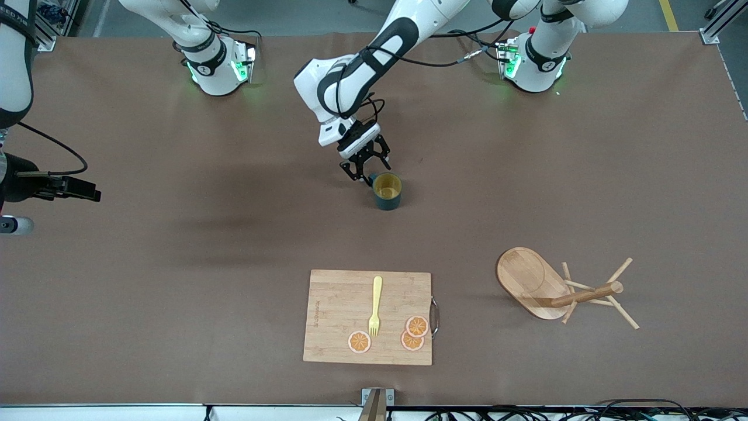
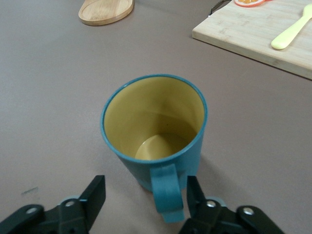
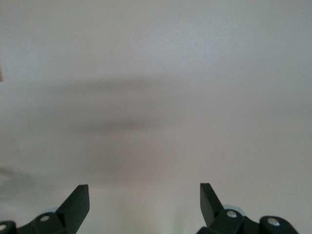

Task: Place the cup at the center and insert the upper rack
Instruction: 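Grasp the teal mug by its handle with the left gripper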

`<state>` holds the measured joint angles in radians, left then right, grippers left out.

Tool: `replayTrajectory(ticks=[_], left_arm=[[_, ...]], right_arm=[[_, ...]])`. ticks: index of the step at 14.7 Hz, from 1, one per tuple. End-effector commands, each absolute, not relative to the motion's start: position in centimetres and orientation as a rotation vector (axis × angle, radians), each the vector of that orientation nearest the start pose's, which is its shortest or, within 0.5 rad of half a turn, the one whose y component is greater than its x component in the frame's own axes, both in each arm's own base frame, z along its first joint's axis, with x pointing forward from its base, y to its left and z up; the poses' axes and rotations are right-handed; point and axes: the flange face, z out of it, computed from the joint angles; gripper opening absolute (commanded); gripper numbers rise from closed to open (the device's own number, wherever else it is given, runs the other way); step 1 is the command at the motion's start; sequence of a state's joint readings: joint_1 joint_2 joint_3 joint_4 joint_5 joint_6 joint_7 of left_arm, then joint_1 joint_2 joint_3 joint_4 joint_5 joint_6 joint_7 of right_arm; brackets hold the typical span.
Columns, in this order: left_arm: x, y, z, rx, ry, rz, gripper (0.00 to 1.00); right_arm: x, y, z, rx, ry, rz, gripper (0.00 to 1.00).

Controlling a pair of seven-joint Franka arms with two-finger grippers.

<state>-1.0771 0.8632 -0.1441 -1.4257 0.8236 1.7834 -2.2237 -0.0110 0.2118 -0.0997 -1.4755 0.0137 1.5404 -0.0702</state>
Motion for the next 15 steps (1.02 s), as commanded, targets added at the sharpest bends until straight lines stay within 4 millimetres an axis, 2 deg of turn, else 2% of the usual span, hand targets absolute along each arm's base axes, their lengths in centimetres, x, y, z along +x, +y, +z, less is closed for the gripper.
replayTrajectory(ticks=[1,6,9,12,13,15], left_arm=[[31.4,-61.9,16.4,-2.480,-0.833,-0.981,0.65],[31.4,-61.9,15.4,-2.487,-0.816,-0.971,0.21],[31.5,-61.9,15.6,-2.489,-0.806,-0.968,0.01],[32.5,-62.0,17.9,-2.505,-0.813,-0.972,0.00],[33.6,-61.7,19.4,-2.503,-0.846,-0.976,0.00],[36.4,-60.8,23.7,-2.507,-0.935,-0.971,0.00]], right_arm=[[57.9,-6.7,57.0,-3.125,0.072,0.186,1.00],[53.6,-6.6,60.8,-3.170,0.064,0.149,1.00],[52.0,-6.3,62.7,-3.162,0.061,0.131,1.00],[51.1,-6.2,63.7,-3.159,0.059,0.123,1.00],[50.9,-6.3,63.9,-3.160,0.061,0.116,1.00],[50.8,-6.1,64.4,-3.159,0.056,0.101,1.00]])
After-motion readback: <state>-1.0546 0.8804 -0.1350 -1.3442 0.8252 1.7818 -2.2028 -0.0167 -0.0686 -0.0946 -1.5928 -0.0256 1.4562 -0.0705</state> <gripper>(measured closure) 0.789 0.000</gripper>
